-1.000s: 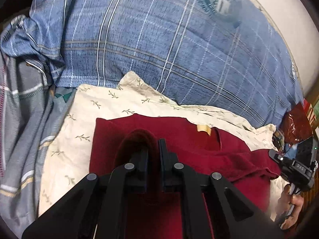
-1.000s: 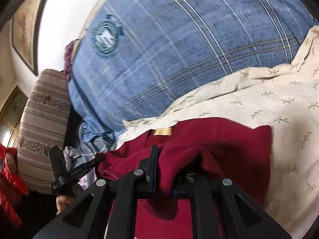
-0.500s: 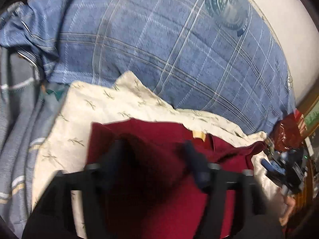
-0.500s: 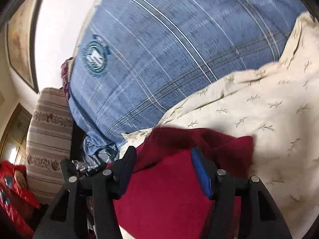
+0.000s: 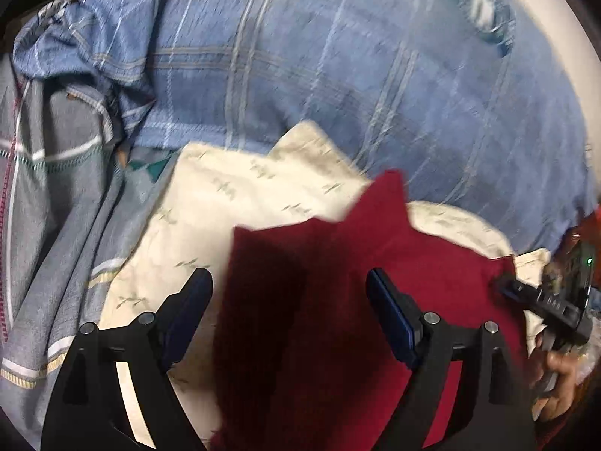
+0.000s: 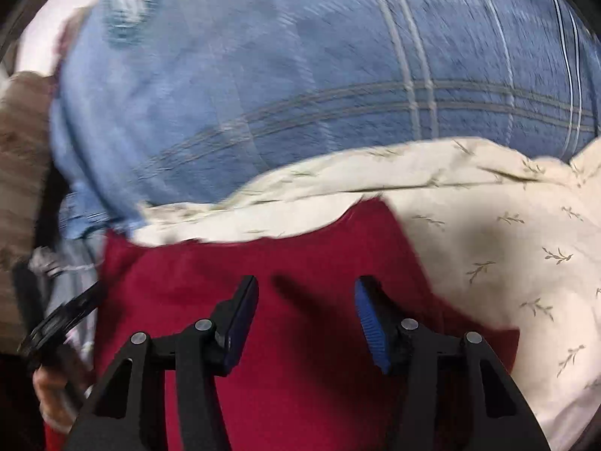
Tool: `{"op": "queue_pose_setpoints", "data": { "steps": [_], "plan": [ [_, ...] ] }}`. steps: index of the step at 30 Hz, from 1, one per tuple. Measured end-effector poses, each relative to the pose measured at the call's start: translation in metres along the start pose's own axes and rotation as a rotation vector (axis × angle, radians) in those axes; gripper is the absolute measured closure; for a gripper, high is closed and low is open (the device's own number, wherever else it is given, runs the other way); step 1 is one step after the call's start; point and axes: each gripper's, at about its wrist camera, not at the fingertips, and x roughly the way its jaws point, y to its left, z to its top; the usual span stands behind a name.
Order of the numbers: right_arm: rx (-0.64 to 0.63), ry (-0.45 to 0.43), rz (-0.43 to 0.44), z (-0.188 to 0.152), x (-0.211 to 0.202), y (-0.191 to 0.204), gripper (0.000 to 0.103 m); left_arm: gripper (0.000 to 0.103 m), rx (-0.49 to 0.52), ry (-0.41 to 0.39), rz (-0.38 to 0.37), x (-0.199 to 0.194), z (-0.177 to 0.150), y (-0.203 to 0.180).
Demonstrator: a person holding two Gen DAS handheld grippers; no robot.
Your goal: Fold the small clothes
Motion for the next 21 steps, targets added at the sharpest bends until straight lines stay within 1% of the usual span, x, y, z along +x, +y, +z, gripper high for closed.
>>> {"op": "queue_pose_setpoints", "data": {
  "steps": [2, 5, 7, 9, 11, 13, 14, 15, 17, 19, 20, 21],
  "plan": [
    [0.008, -0.001, 0.001, -0.001, 0.01, -0.006, 0.051, 0.019, -0.005, 0.015, 0.015, 0.006, -0.002, 0.004],
    [-0.01, -0.015, -0.009, -0.003, 0.008, -0.003, 0.051, 0.019, -0.024, 0.024, 0.019, 0.009, -0.004, 0.008],
    [-0.024, -0.024, -0.014, -0.005, -0.004, 0.004, 0.05, 0.019, -0.019, 0.02, 0.03, 0.007, -0.005, 0.007],
    [-0.039, -0.048, -0.011, -0.013, -0.026, 0.011, 0.046, 0.019, -0.001, 0.007, 0.045, 0.002, -0.005, 0.004],
    [-0.058, -0.075, -0.002, -0.02, -0.046, 0.016, 0.047, 0.019, 0.014, -0.009, 0.045, -0.006, -0.005, 0.001],
    [-0.077, -0.088, -0.023, -0.031, -0.059, 0.02, 0.047, 0.019, 0.019, -0.021, 0.037, -0.013, -0.006, -0.001],
    [-0.075, -0.083, -0.043, -0.038, -0.062, 0.017, 0.047, 0.019, 0.021, -0.024, 0.036, -0.015, -0.006, -0.001],
    [-0.066, -0.059, -0.069, -0.044, -0.058, 0.011, 0.047, 0.019, 0.025, -0.028, 0.036, -0.018, -0.006, -0.002],
    [-0.062, -0.008, -0.086, -0.048, -0.043, 0.005, 0.047, 0.019, 0.039, -0.032, 0.037, -0.026, -0.011, -0.004],
    [-0.079, -0.012, -0.11, -0.046, -0.043, 0.015, 0.047, 0.019, 0.038, -0.028, 0.036, -0.037, -0.019, -0.003],
    [-0.088, -0.017, -0.109, -0.041, -0.048, 0.026, 0.045, 0.019, 0.03, -0.02, 0.034, -0.044, -0.025, -0.001],
    [-0.096, -0.031, -0.082, -0.038, -0.052, 0.036, 0.045, 0.019, 0.024, -0.012, 0.032, -0.05, -0.03, 0.002]
  ]
}}
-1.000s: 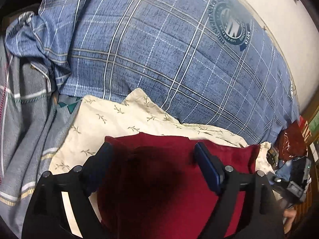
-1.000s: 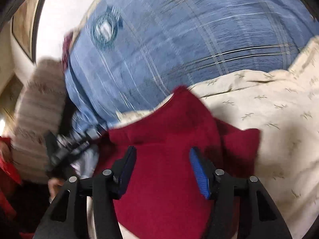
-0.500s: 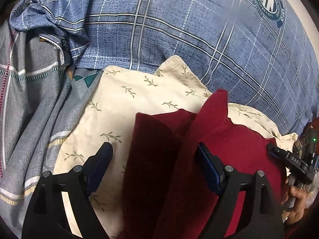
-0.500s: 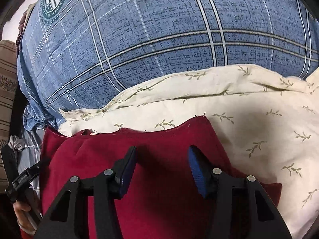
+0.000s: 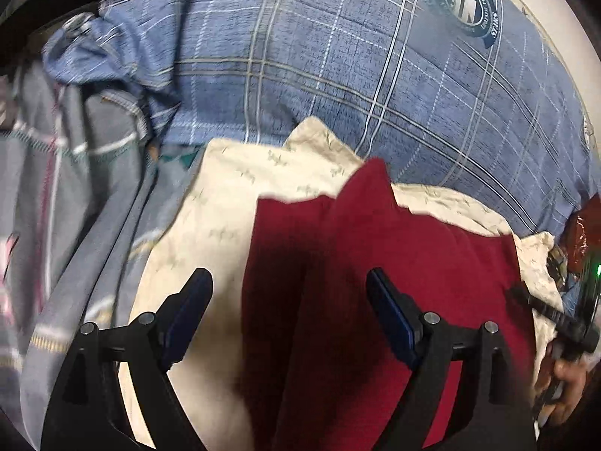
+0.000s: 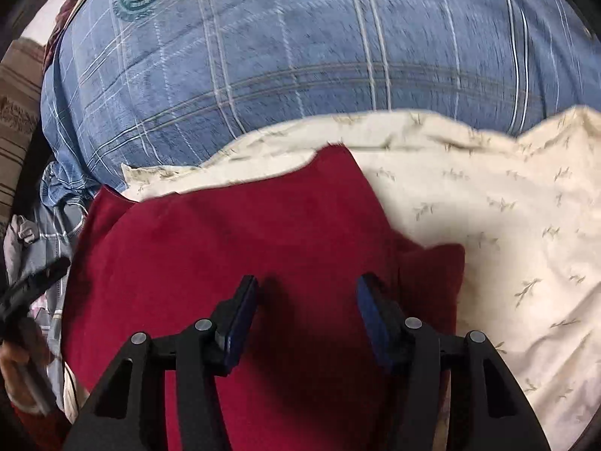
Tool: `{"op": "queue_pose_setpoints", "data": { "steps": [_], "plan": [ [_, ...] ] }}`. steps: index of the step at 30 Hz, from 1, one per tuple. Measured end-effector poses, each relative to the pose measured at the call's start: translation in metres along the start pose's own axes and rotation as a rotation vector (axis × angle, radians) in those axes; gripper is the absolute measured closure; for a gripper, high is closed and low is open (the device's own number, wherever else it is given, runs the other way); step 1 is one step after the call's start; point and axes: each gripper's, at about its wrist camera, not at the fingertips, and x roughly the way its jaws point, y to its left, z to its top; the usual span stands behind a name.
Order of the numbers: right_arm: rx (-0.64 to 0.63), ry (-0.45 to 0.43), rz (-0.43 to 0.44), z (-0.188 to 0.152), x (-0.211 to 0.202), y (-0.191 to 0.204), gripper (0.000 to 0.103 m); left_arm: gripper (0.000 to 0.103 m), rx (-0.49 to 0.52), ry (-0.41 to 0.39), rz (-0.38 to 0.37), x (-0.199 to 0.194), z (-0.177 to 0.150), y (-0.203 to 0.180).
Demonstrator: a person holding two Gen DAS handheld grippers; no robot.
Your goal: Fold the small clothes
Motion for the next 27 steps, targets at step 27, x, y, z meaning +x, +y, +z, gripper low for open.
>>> {"op": "queue_pose_setpoints", "data": {
  "steps": [27],
  "plan": [
    [-0.24, 0.171, 0.286, 0.031, 0.131, 0.234, 0.078, 0.019, 0.017, 0.059, 0.05, 0.016, -0.037, 0.022]
  ]
}}
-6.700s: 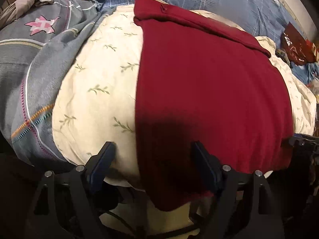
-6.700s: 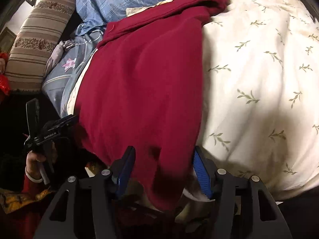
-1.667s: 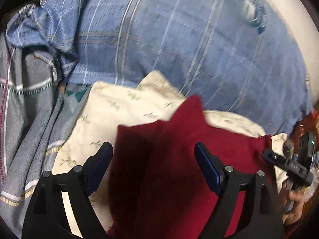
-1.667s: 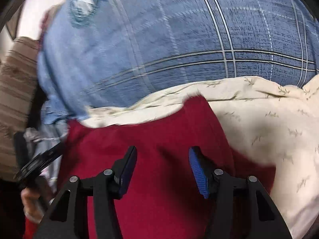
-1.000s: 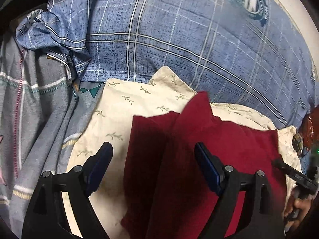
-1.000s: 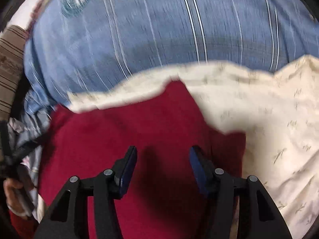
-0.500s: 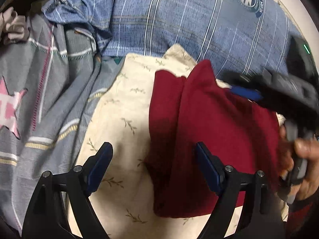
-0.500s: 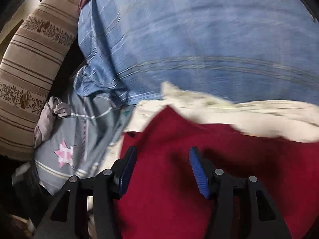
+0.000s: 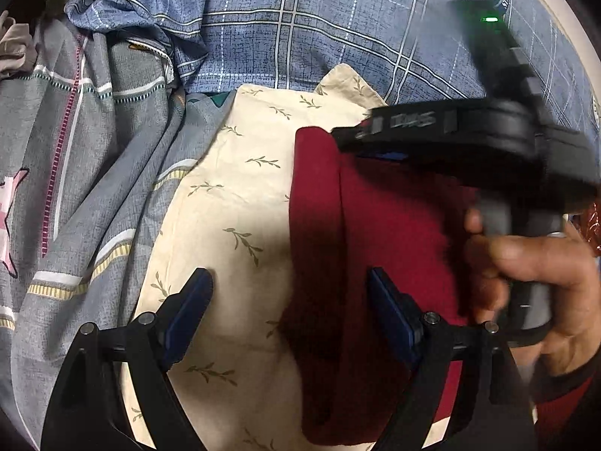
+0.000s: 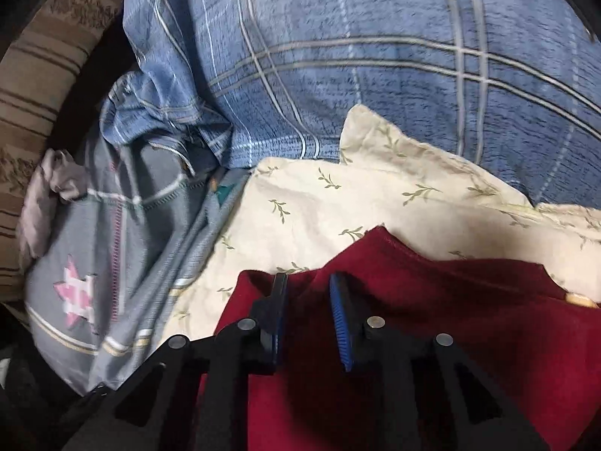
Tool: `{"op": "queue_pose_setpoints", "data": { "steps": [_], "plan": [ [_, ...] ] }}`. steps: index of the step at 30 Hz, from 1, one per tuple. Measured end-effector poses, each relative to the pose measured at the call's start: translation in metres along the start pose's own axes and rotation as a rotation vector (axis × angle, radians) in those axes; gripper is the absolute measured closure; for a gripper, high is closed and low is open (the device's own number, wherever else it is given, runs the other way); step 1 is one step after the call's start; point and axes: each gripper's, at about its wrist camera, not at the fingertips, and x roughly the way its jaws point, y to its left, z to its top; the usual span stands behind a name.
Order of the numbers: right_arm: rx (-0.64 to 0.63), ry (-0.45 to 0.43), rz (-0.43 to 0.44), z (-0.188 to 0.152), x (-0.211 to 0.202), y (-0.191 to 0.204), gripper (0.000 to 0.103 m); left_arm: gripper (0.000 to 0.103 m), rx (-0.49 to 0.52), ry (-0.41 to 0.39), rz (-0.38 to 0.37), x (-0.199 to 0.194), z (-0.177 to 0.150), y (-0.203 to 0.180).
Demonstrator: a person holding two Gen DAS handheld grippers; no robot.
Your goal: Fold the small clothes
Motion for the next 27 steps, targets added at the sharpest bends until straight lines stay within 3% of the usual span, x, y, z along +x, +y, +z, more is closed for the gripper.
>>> {"op": "queue_pose_setpoints", "data": {
  "steps": [5, 8, 14, 19, 24, 27],
  "plan": [
    [-0.043, -0.079, -0.094, -0.02, -0.037, 0.0, 0.064, 0.019, -0.001, -0.011, 0.004, -0.001, 0.001, 0.0],
    [-0.041, -0.029, -0.162, -0.029, -0.023, -0.012, 0.059, 0.019, 0.011, -0.03, 0.021, -0.004, 0.001, -0.002],
    [-0.057, -0.082, -0.112, -0.021, -0.051, 0.005, 0.057, 0.019, 0.058, -0.071, 0.067, -0.008, 0.001, -0.008],
    [-0.087, -0.078, -0.083, -0.016, -0.056, 0.024, 0.056, 0.019, 0.064, -0.076, 0.076, -0.007, 0.002, -0.008],
    [-0.101, -0.193, -0.003, -0.027, -0.098, 0.046, 0.053, 0.019, 0.059, -0.075, 0.077, -0.007, 0.002, -0.006],
    [-0.146, -0.242, 0.014, -0.033, -0.121, 0.059, 0.043, 0.019, 0.063, -0.077, 0.081, -0.006, 0.001, -0.007]
  ]
}}
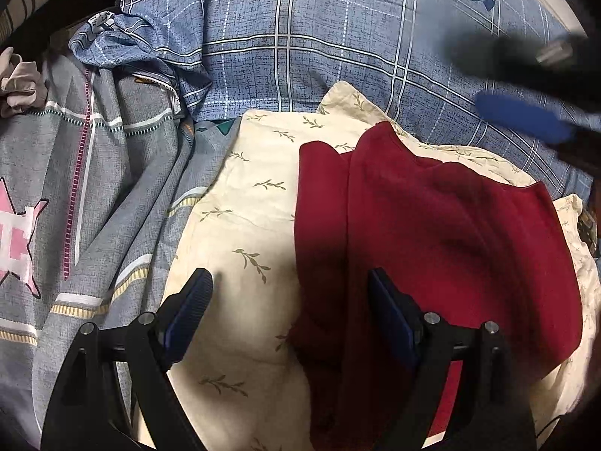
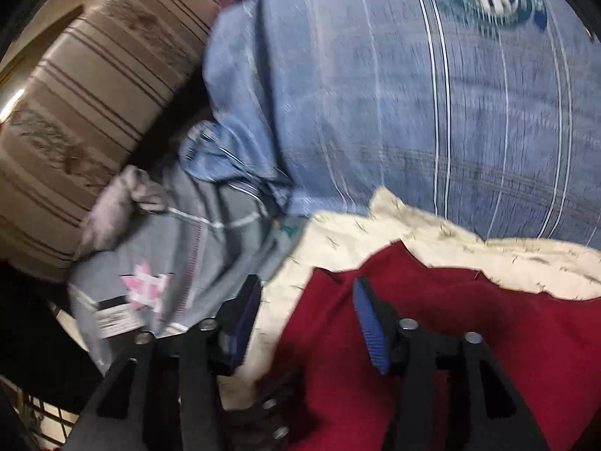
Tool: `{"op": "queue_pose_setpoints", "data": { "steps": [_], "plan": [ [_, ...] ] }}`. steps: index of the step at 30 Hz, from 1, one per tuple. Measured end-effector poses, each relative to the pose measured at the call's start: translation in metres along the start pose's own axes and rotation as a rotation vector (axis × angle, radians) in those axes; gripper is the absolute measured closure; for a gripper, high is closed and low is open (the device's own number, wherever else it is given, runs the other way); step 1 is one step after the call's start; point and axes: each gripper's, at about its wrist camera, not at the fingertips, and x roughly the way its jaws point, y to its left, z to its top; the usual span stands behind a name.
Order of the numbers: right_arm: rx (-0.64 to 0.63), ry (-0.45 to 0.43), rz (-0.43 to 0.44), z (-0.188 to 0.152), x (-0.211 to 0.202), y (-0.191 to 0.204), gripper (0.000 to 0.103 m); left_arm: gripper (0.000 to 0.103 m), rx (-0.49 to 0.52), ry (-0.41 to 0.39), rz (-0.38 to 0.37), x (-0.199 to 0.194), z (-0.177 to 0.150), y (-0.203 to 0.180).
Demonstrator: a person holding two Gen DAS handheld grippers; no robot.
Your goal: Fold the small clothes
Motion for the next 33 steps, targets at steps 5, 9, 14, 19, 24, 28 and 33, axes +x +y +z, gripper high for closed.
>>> {"op": "queue_pose_setpoints", "data": {
  "steps": [5, 9, 14, 19, 24, 28, 33],
  "plan": [
    [-0.046, -0.033, 0.045, -0.002, -0.037, 0.017, 0.042, 0.019, -0.004, 0.006, 0.001, 0.004, 0.0, 0.001],
    [-0.101, -0.01, 0.107, -0.006, -0.049, 0.038, 0.036, 0.019, 0.0, 0.002, 0.01, 0.005, -0.001, 0.0],
    [-0.136, -0.029, 0.07, -0.009, -0.053, 0.042, 0.036, 0.019, -0.008, 0.002, 0.005, 0.006, -0.002, 0.002],
    [-0.066, 0.016, -0.047, -0.008, -0.029, 0.01, 0.035, 0.019, -0.011, 0.006, 0.002, 0.008, -0.002, 0.001],
    [-0.011, 0.107, -0.135, -0.01, 0.021, -0.023, 0.036, 0.019, -0.08, 0.045, -0.076, 0.007, -0.003, 0.014],
    [-0.004, 0.168, -0.178, -0.007, 0.064, -0.04, 0.05, 0.019, -0.113, 0.055, -0.101, 0.007, -0.005, 0.02],
    [0.097, 0.267, -0.125, -0.009, 0.115, -0.061, 0.059, 0.019, -0.09, 0.058, -0.088, 0.009, -0.004, 0.015]
  ]
}}
